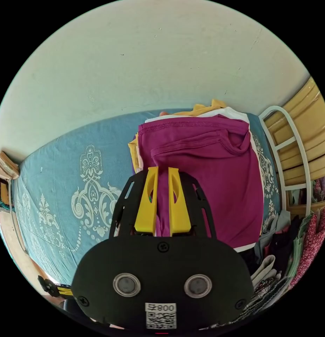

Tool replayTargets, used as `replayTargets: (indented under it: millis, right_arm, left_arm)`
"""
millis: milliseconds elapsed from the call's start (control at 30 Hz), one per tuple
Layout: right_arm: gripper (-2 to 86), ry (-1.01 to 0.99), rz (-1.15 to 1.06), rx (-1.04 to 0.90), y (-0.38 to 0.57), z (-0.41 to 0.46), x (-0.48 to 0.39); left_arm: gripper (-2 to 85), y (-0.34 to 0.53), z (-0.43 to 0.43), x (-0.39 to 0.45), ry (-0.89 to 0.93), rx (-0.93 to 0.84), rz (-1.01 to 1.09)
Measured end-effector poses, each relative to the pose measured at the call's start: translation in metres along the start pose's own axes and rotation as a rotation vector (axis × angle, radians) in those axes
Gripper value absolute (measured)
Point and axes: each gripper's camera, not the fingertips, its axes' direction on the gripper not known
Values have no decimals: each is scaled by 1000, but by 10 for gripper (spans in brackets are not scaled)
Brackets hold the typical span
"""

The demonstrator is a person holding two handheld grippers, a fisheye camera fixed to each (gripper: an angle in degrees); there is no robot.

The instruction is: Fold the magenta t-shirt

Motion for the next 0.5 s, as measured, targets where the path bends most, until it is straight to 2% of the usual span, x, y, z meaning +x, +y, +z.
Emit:
replayTargets:
  millis: [233, 500]
  right_arm:
    - [8, -77, 8, 96, 17, -22, 6]
    - [3, -472, 13, 343, 68, -98, 9]
  left_arm:
    - [4, 2, -31, 2, 20, 21, -13]
    - [4, 26, -86, -4, 67, 148, -29]
